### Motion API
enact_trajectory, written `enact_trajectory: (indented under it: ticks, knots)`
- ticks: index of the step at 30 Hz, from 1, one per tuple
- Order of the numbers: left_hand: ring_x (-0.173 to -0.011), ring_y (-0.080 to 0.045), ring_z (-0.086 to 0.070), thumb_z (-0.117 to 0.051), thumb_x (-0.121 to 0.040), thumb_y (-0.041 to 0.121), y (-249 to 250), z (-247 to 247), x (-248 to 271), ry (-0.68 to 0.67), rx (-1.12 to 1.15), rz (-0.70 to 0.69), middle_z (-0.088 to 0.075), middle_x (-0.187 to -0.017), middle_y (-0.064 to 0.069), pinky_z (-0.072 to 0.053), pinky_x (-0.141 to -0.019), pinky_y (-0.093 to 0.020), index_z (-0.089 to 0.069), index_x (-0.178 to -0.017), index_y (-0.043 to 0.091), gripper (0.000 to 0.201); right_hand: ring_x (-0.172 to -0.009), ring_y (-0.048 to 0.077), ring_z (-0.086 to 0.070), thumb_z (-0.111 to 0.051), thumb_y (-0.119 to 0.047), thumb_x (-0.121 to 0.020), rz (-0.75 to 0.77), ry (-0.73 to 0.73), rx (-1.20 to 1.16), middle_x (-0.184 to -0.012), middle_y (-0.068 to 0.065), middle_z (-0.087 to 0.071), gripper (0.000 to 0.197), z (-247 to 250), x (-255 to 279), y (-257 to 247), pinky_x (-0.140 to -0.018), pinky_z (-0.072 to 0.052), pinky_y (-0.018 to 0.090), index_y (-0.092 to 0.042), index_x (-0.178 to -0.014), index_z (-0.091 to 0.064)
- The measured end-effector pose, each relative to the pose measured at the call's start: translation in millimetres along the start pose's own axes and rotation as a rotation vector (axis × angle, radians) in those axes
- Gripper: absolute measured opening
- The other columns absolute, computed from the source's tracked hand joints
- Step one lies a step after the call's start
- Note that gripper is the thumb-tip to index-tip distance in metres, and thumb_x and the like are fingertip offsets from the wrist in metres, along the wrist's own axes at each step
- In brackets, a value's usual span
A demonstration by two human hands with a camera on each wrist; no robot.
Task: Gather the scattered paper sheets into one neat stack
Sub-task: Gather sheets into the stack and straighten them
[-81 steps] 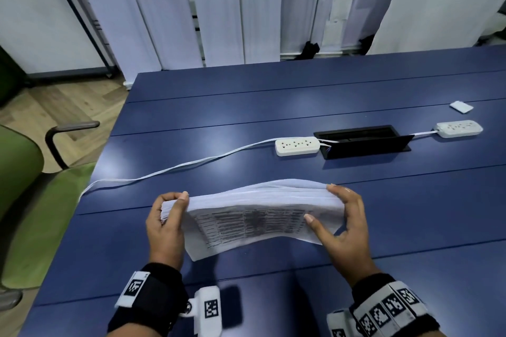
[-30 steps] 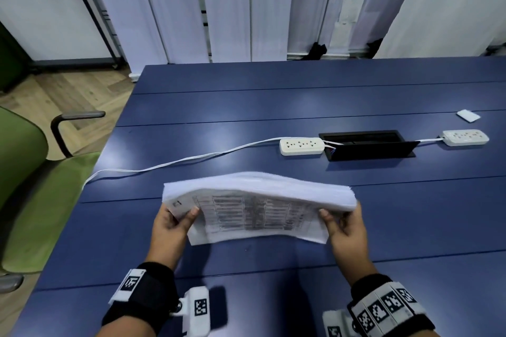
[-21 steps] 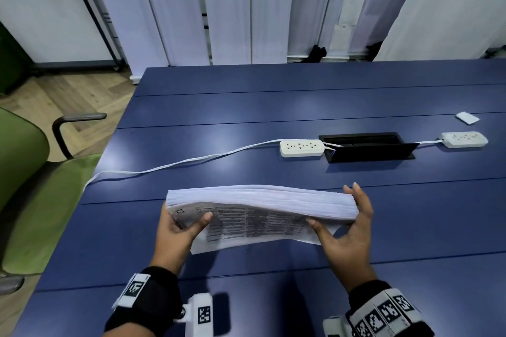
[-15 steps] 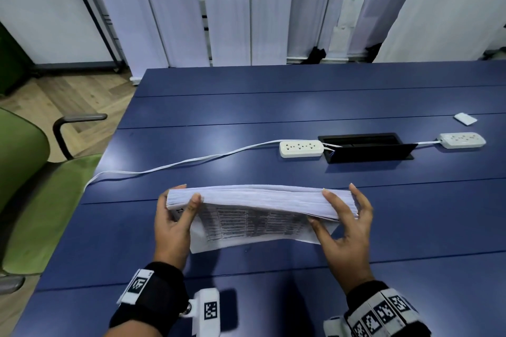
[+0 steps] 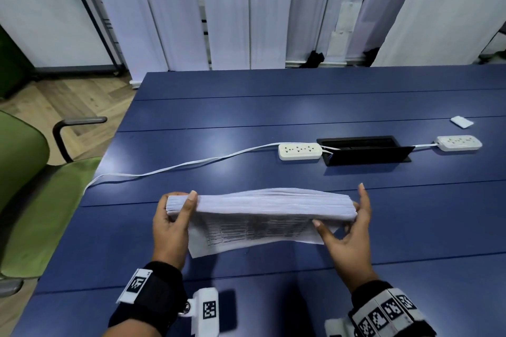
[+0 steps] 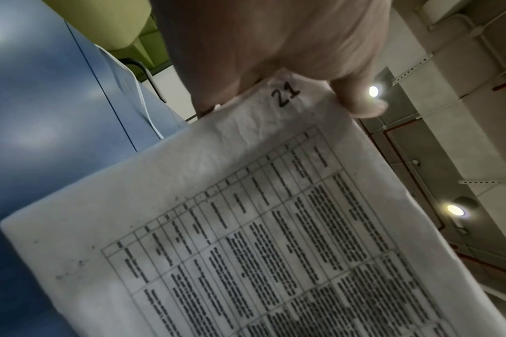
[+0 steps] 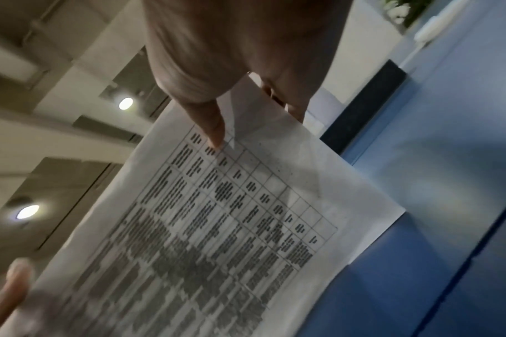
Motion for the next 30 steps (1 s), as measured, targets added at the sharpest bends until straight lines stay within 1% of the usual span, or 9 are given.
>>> enact_trajectory:
  ticks: [4,7,10,15,18,20,22,26,30]
  knots:
    - [-0.074,-0.001,-0.062,-0.088,-0.055,0.014,-8.2,0.5,0.6,-0.145,-0.092,0.053,-0.065,-0.083,0.006,-0.051,-0.07,-0.012,-0.053,-0.101,0.01,0.057,-0.118,0.012,-0.055,-0.077,0.003,-0.072,-0.101,-0.053,-0.068,-0.122,-0.02,-0.053,0.098,0.9,-8.7,2.6,-0.105,-0.043,0.028,-0.038,-0.145,-0.026]
    - [-0.074,-0.003,-0.066,-0.079,-0.062,-0.014,-16.4,3.6,2.3,-0.17,-0.116,0.112,-0.07,-0.082,0.003,-0.054,-0.069,-0.015,-0.054,-0.098,0.008,0.049,-0.119,0.008,-0.052,-0.081,-0.009,-0.071,0.009,-0.121,0.158,-0.123,-0.015,-0.053,0.068,5.7,-18.3,-20.9,-0.104,-0.044,0.033,-0.033,-0.127,-0.051]
    - [-0.075,-0.005,-0.068,-0.069,-0.073,-0.017,-18.1,3.1,3.4,-0.185,-0.105,0.143,-0.074,-0.081,0.004,-0.055,-0.072,-0.017,-0.057,-0.097,0.007,0.036,-0.111,0.01,-0.055,-0.081,-0.025,-0.072,0.207,-0.281,0.527,-0.111,-0.018,-0.056,0.045,-0.1,-32.3,-55.0,-0.106,-0.038,0.037,-0.034,-0.111,-0.061]
    - [-0.078,-0.008,-0.068,-0.067,-0.076,-0.015,-19.2,4.9,2.6,-0.181,-0.078,0.173,-0.074,-0.086,0.0,-0.056,-0.073,-0.019,-0.058,-0.098,0.005,0.032,-0.124,0.012,-0.047,-0.062,-0.043,-0.082,0.36,-0.665,1.09,-0.123,-0.011,-0.054,0.052,-77.8,-26.9,-75.4,-0.118,-0.011,0.052,-0.036,-0.131,-0.047]
    - [-0.083,-0.013,-0.069,-0.068,-0.076,-0.015,-27.6,10.1,1.5,-0.16,-0.068,0.203,-0.074,-0.091,-0.006,-0.057,-0.076,-0.022,-0.059,-0.104,-0.001,0.033,-0.112,0.019,-0.058,-0.062,-0.036,-0.079,0.49,-0.77,1.104,-0.114,-0.005,-0.062,0.051,-130.8,-5.5,-77.4,-0.103,-0.037,0.043,-0.03,-0.128,-0.049]
    - [-0.088,-0.018,-0.069,-0.068,-0.075,-0.015,-35.6,12.5,2.8,-0.161,-0.087,0.218,-0.075,-0.092,-0.004,-0.056,-0.076,-0.021,-0.059,-0.108,-0.004,0.035,-0.089,0.027,-0.065,-0.065,-0.025,-0.075,0.559,-0.736,1.129,-0.091,-0.001,-0.068,0.03,-148.3,0.0,-80.9,-0.067,-0.044,0.033,-0.023,-0.104,-0.058]
    - [-0.091,-0.016,-0.069,-0.07,-0.073,-0.016,-46.1,20.5,7.3,-0.144,-0.129,0.23,-0.076,-0.092,-0.001,-0.054,-0.077,-0.017,-0.059,-0.111,-0.005,0.04,-0.074,0.028,-0.065,-0.065,-0.018,-0.07,0.56,-0.678,1.146,-0.075,-0.001,-0.066,0.016,-153.3,-1.4,-85.5,-0.053,-0.03,0.029,-0.021,-0.083,-0.055]
    - [-0.118,-0.019,-0.055,-0.084,-0.067,0.001,-73.5,49.8,19.8,0.025,-0.169,0.308,-0.056,-0.128,-0.009,-0.045,-0.096,-0.025,-0.046,-0.125,0.006,0.07,-0.079,0.029,-0.064,-0.057,-0.021,-0.072,0.49,-0.598,1.015,-0.077,0.0,-0.067,0.011,-137.3,-4.6,-99.9,-0.053,-0.033,0.03,-0.021,-0.078,-0.049]
    - [-0.121,-0.022,-0.057,-0.091,-0.058,0.023,-77.4,37.6,26.0,-0.057,-0.003,0.419,-0.062,-0.127,-0.011,-0.054,-0.081,-0.017,-0.045,-0.131,0.007,0.087,-0.075,0.017,-0.064,-0.065,-0.008,-0.071,0.243,-0.417,0.636,-0.072,-0.006,-0.068,0.019,-94.1,-20.2,-103.8,-0.063,-0.05,0.033,-0.02,-0.084,-0.057]
Point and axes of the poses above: each hand's wrist, its own x-axis away from the middle knuckle, its own z-axis out of the back of the hand, y = z × x, the point moved 7 cm from there along -x, towards the middle knuckle
